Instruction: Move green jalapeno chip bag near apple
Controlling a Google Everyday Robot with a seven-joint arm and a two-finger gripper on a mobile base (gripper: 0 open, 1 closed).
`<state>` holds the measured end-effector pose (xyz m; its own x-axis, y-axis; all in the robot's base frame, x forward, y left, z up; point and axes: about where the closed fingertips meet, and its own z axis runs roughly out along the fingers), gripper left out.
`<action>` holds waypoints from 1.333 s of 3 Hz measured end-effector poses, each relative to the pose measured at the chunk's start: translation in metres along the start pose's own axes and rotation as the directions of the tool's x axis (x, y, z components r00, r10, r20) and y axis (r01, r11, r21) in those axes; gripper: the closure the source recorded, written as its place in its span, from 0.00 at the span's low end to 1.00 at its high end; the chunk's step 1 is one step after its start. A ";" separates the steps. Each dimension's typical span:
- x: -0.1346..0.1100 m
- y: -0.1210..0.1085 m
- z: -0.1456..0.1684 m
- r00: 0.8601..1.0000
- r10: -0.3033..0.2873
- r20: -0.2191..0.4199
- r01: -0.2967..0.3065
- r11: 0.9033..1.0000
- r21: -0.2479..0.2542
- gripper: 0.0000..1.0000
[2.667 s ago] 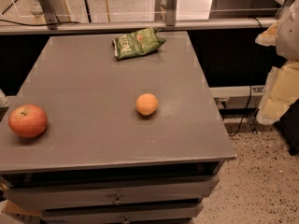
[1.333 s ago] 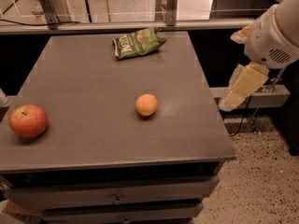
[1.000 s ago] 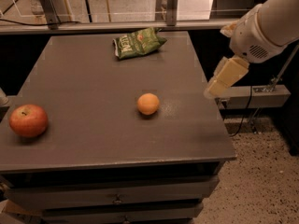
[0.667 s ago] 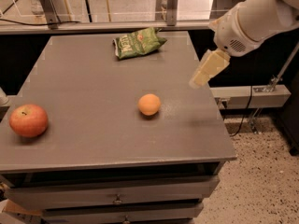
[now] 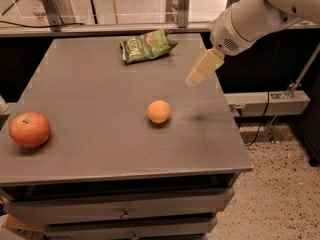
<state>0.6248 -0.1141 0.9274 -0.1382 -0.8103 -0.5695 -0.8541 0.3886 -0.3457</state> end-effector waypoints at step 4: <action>-0.045 -0.061 0.121 0.963 0.182 0.201 -0.196 0.979 0.050 0.00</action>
Offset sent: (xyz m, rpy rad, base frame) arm 0.0915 0.0491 -0.0329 0.1804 -0.0698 -0.1000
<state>0.7437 -0.0476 0.8837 -0.1877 -0.6213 -0.7608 -0.7843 0.5611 -0.2647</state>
